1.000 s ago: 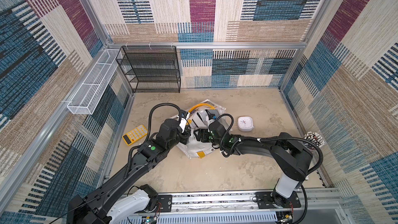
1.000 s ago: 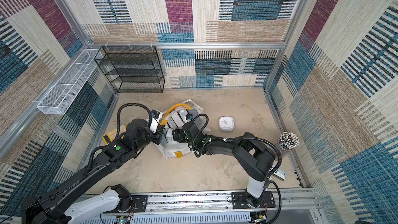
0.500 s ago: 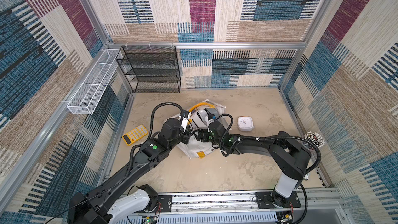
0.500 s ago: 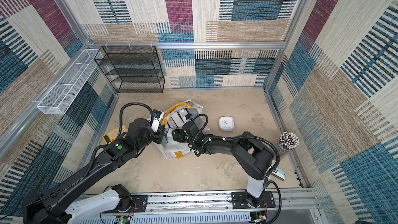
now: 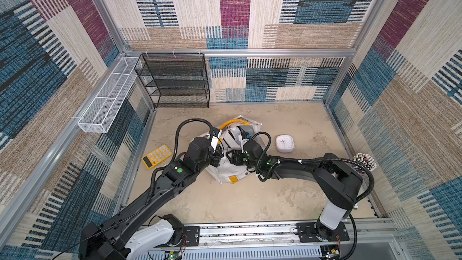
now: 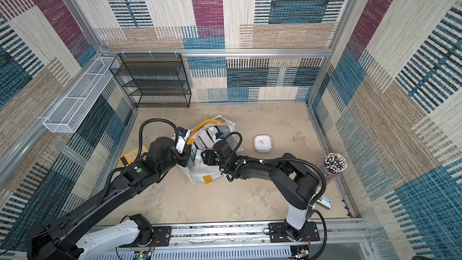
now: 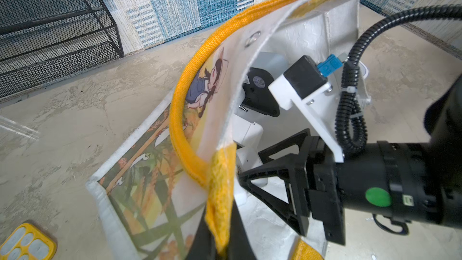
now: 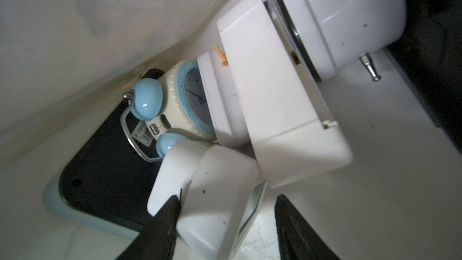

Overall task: Take the alarm clock out of the canvas bag
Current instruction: Pick up the alarm from the canvas bag.

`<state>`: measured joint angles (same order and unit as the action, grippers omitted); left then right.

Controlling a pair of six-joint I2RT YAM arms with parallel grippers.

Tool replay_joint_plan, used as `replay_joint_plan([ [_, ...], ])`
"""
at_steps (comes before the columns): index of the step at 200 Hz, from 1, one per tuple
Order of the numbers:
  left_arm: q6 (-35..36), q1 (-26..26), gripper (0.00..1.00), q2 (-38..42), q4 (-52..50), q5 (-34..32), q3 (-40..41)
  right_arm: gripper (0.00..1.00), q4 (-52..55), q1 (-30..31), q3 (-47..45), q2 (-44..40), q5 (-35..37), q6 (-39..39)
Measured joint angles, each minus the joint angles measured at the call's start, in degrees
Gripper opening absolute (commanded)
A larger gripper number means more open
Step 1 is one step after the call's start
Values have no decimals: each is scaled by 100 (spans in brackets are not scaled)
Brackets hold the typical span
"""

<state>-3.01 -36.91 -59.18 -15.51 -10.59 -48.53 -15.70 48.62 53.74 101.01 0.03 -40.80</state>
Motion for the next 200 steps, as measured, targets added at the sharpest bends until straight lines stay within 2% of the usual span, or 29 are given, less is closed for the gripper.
replay_joint_plan([
  [84,22,-13,0,-44,-37,-4,-42,42,17,-26,0,-13,42,24],
  [122,24,-13,0,-50,-37,-4,-42,42,55,-26,72,33,15,79],
  [139,24,-15,0,-48,-37,-4,-42,46,61,-26,105,63,-2,107],
  [200,146,-24,0,-55,-188,-116,-149,48,79,-26,50,63,-63,192],
])
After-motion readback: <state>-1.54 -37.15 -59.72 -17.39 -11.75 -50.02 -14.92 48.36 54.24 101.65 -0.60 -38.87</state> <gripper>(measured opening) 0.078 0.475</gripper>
